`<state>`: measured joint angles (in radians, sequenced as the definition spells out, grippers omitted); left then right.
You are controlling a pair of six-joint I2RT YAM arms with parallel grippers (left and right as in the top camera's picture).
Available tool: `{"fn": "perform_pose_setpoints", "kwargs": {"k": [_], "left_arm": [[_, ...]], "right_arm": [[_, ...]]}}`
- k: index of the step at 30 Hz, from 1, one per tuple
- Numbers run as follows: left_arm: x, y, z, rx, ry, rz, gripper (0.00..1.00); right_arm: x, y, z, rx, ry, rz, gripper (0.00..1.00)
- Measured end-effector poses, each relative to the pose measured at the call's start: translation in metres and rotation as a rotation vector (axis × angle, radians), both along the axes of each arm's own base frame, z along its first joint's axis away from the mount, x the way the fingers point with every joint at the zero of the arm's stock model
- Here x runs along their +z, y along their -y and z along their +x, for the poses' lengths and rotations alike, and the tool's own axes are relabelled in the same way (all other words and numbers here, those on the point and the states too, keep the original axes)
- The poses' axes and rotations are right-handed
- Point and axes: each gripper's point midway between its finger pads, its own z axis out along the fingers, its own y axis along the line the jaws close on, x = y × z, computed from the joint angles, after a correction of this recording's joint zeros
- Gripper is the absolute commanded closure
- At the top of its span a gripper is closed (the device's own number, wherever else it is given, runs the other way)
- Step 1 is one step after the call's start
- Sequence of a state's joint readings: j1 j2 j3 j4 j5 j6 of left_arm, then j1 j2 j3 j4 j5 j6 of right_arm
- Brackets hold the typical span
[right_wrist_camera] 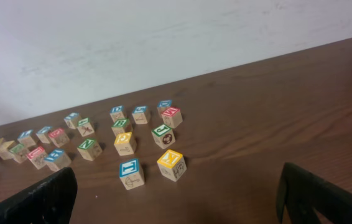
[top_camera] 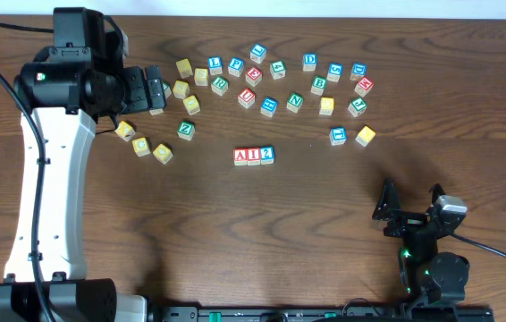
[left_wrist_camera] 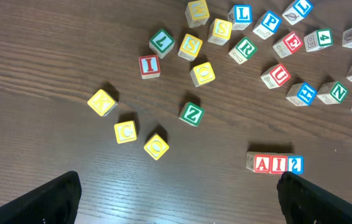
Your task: Spell out AI2
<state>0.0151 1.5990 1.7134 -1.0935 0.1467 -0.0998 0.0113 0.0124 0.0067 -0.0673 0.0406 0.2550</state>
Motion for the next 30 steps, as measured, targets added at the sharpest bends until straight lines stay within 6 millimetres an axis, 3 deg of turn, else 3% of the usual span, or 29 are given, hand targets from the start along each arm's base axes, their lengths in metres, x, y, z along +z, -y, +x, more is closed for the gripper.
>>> {"fn": "perform_pose_setpoints", "kwargs": {"k": [16, 24, 30], "left_arm": [[-0.002, 0.000, -0.001, 0.000, -0.004, 0.000, 0.00], [-0.033, -0.013, -0.034, 0.040, 0.023, 0.070, 0.00], [-0.029, -0.029, -0.065, 0.096, 0.192, 0.143, 0.00]], "right_arm": [[0.000, 0.000, 0.000, 0.000, 0.000, 0.000, 0.01], [0.000, 0.000, 0.000, 0.000, 0.001, 0.000, 0.01], [0.000, 0.000, 0.000, 0.001, 0.001, 0.000, 0.01]]}}
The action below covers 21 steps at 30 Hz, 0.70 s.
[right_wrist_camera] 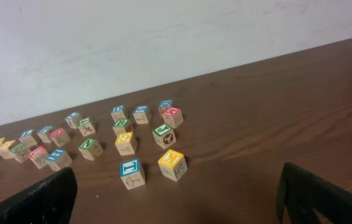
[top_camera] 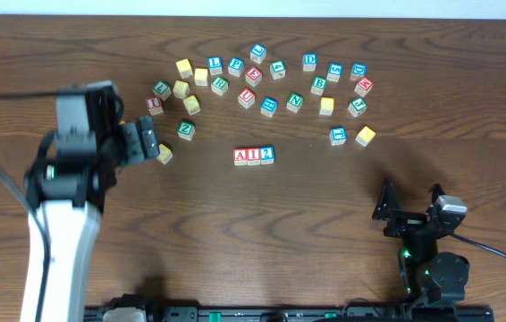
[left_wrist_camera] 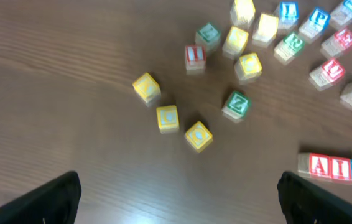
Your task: Spell out AI2
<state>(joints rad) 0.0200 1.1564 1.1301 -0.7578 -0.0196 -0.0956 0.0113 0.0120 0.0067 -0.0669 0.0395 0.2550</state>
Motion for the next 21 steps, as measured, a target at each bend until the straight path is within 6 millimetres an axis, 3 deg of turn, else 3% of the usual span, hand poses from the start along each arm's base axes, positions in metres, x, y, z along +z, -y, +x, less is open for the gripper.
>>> {"fn": "perform_pose_setpoints", "kwargs": {"k": [5, 12, 21], "left_arm": [[0.002, -0.012, -0.013, 0.034, 0.243, 0.021, 0.00], [-0.014, -0.002, -0.036, -0.050, 0.580, 0.048, 0.00], [-0.045, 0.003, -0.062, -0.085, 0.741, 0.084, 0.00]], "right_arm": [[0.000, 0.000, 0.000, 0.001, 0.000, 0.000, 0.01], [0.000, 0.000, 0.000, 0.003, 0.000, 0.000, 0.01], [0.000, -0.001, 0.000, 0.003, -0.001, 0.001, 0.01]]}}
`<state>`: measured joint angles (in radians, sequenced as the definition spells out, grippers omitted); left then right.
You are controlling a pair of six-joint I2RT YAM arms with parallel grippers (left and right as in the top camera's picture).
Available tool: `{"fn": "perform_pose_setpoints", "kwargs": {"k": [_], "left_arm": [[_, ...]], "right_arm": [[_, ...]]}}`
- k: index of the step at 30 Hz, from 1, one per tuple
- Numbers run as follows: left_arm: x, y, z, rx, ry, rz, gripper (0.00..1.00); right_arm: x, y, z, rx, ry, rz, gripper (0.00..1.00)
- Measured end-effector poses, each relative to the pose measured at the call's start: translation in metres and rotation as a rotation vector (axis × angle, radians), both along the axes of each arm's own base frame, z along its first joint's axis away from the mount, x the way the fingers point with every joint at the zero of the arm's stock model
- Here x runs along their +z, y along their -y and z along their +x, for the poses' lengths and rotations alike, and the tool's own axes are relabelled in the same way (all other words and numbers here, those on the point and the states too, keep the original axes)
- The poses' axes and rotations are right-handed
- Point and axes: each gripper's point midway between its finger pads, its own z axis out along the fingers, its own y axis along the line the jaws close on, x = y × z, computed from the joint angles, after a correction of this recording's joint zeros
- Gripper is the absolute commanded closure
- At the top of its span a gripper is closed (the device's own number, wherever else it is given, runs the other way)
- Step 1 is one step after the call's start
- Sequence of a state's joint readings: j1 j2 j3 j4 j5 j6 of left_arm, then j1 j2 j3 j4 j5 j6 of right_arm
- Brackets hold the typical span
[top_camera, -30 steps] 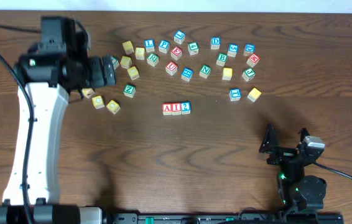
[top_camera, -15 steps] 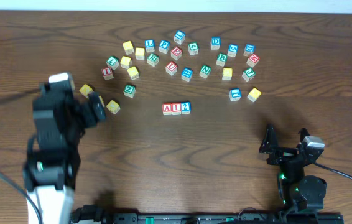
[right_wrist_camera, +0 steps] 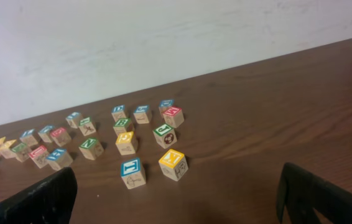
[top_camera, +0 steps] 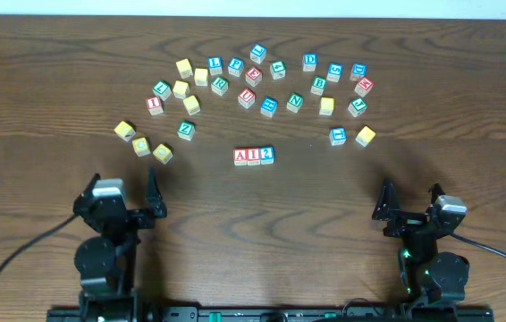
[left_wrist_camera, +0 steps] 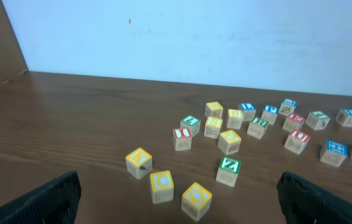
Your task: Spell out AI2
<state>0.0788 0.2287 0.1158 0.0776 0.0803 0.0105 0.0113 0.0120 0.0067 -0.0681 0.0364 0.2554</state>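
Three blocks stand touching in a row mid-table: a red A (top_camera: 240,156), a red I (top_camera: 253,156) and a blue 2 (top_camera: 266,155), reading AI2. My left gripper (top_camera: 119,204) rests low at the table's front left, open and empty, its fingertips (left_wrist_camera: 51,199) wide apart at the frame's lower corners. My right gripper (top_camera: 409,207) sits at the front right, also open with nothing between its fingertips (right_wrist_camera: 322,196). Only a red sliver of the row shows at the lower right edge of the left wrist view.
Many loose letter blocks lie in an arc across the far half of the table (top_camera: 262,76). Three yellow blocks (top_camera: 141,143) and a green Z (top_camera: 186,129) lie at its left end. A blue block (right_wrist_camera: 132,172) and a yellow K (right_wrist_camera: 173,163) sit nearest the right gripper.
My left arm has drawn back from above the yellow blocks to a low rest at the table's front left. Its camera now looks level across the table. The blocks and the right arm are unchanged.
The row AI2 stood complete at mid-table throughout. My left arm was first stretched over the far left blocks, then above the yellow blocks nearer the front, and now it is folded at the front left. The right arm stayed parked.
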Motion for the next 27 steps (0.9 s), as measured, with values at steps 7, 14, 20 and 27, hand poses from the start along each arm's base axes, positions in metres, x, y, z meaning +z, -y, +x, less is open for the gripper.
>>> {"fn": "perform_pose_setpoints", "kwargs": {"k": [7, 14, 20, 27], "left_arm": [[-0.010, 0.001, -0.008, -0.002, 0.054, 0.018, 0.00], [-0.022, 0.001, -0.011, -0.001, 0.029, 0.020, 0.00], [-0.024, 0.000, -0.012, 0.002, 0.017, 0.023, 0.00], [-0.024, 0.000, -0.012, 0.002, 0.017, 0.023, 0.00]], "right_arm": [[0.000, 0.000, 0.000, 0.000, 0.000, 0.000, 0.01], [0.000, 0.000, 0.000, 0.000, 0.000, 0.000, 0.01], [0.000, 0.000, 0.000, 0.000, 0.000, 0.000, 0.01], [0.000, 0.000, 0.000, 0.000, 0.000, 0.000, 0.01]]}}
